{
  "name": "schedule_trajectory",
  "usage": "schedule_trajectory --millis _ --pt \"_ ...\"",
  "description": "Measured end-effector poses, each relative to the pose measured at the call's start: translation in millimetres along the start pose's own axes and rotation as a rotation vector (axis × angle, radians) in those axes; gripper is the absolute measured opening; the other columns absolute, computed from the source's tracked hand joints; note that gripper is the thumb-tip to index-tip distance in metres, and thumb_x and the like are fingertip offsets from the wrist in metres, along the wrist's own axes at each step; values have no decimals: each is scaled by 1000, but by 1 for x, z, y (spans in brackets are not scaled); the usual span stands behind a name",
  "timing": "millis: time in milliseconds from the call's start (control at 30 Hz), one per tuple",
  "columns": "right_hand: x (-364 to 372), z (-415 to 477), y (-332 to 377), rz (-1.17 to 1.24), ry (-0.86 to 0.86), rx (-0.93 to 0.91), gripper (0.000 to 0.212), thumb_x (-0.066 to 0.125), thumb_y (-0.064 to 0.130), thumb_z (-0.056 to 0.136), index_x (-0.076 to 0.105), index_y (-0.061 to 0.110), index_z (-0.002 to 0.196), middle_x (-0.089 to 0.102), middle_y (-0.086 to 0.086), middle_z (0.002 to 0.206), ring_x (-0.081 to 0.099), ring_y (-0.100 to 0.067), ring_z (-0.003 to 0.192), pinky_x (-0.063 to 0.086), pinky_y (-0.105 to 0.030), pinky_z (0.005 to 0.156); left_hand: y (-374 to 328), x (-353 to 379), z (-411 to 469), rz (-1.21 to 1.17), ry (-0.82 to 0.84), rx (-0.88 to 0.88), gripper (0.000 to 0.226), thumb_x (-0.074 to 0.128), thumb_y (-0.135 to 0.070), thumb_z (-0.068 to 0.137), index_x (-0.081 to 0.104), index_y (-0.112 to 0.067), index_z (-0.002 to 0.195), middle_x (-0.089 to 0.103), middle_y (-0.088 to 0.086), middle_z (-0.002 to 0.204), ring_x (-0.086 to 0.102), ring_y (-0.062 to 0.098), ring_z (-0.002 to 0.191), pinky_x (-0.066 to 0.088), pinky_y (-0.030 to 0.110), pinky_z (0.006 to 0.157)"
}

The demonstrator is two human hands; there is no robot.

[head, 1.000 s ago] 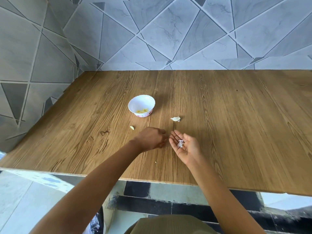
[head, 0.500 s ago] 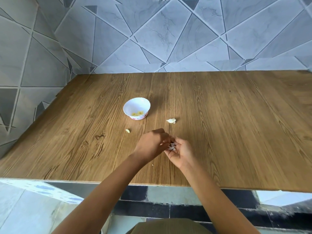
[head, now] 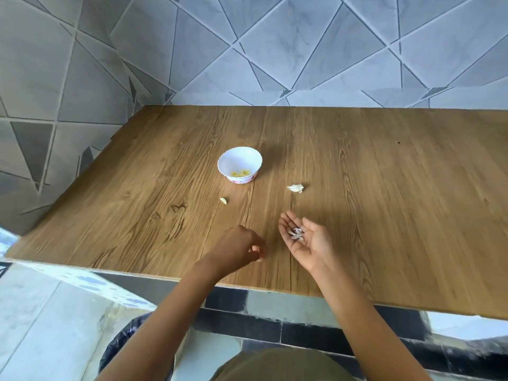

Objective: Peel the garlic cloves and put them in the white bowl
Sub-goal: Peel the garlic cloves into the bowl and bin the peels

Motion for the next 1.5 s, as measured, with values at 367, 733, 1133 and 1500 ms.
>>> schedule_trajectory --millis 367,733,1133,1500 --pt "6 -3 -5 -4 -31 32 36 33 15 102 60 -8 97 65 -19 95 62 -27 92 57 -37 75 8 18 -6 343 -73 56 20 35 -21 99 53 -11 98 55 3 91 50 16 66 43 29 56" --pt "13 -8 -22 -26 -112 44 25 40 9 97 58 -1 82 63 -15 73 64 -21 70 58 -31 56 -26 -21 25 87 -204 81 21 50 -18 93 68 -19 106 61 -2 104 62 19 89 53 36 70" --pt "15 -5 -14 32 -39 6 32 36 11 99 58 -7 86 64 -21 75 66 -26 66 57 -34 64 -18 -20 25 -140 -359 -39 35 50 -5 86 72 -29 97 68 -7 99 63 14 87 50 30 66" --pt "15 -2 -10 -113 -2 -22 35 33 16 101 62 -3 99 66 -15 95 63 -23 90 51 -30 75 25 0 -15 -603 -617 -306 29 64 -3 85 66 -13 112 66 -9 103 64 8 94 47 7 78"
Point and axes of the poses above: each hand's wrist, its own z-axis towards the middle knuckle, its own x-axis out of the palm, y = z × x, the point moved 3 cm from there along z, towards the middle knuckle
